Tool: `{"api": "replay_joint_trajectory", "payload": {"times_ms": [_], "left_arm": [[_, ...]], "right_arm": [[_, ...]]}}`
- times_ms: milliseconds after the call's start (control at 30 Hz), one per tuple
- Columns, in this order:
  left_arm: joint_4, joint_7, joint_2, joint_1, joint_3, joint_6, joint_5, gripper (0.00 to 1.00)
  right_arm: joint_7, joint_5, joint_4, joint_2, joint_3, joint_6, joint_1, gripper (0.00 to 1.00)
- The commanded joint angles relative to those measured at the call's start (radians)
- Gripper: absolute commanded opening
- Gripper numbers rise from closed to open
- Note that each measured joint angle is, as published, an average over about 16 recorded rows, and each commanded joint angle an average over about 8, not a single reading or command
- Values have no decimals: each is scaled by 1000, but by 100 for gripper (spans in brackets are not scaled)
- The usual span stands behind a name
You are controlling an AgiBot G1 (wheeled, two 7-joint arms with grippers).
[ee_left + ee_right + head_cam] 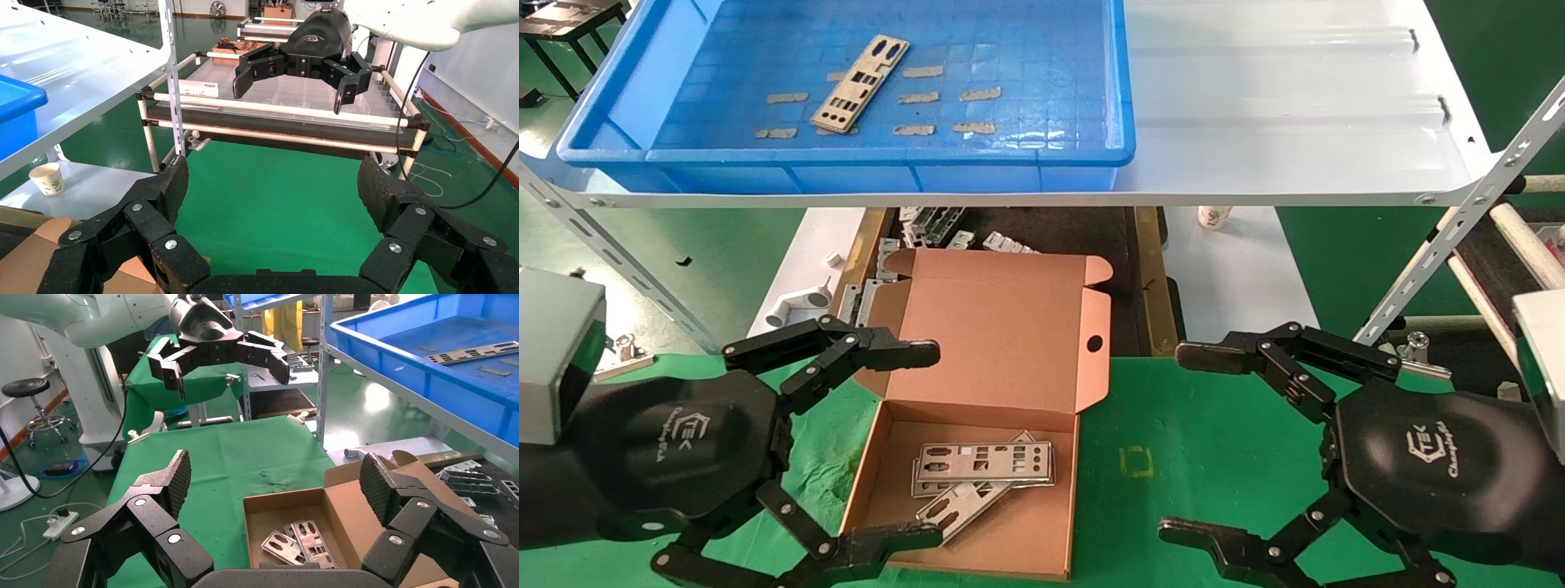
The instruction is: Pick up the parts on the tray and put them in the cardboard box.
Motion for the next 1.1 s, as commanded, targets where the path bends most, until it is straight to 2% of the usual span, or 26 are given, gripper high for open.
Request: {"api": "replay_joint_trajectory", "payload": {"times_ms": [33, 400, 433, 467, 667, 700, 733, 900, 1100], "left_arm": [[0, 0, 0, 0, 0, 0, 0, 100], [0, 0, 0, 0, 0, 0, 0, 100], [0, 0, 0, 0, 0, 0, 0, 100], [0, 0, 0, 0, 0, 0, 0, 100], [4, 2, 2, -4, -3, -13, 3, 100], [7, 1, 5, -7, -4, -22, 6, 100], [11, 1, 8, -12, -4, -34, 11, 100], [55, -25, 51, -79, 2, -132, 58, 100], [193, -46, 156, -268, 54, -275, 204, 100]], "right_arm": [[0, 0, 0, 0, 0, 0, 0, 100], [0, 0, 0, 0, 0, 0, 0, 100], [0, 0, 0, 0, 0, 0, 0, 97], [0, 0, 0, 0, 0, 0, 0, 88], [0, 0, 0, 0, 0, 0, 0, 13], [0, 0, 0, 0, 0, 0, 0, 4], [0, 0, 0, 0, 0, 0, 0, 0], [0, 0, 0, 0, 0, 0, 0, 0], [0, 0, 0, 0, 0, 0, 0, 0]]}}
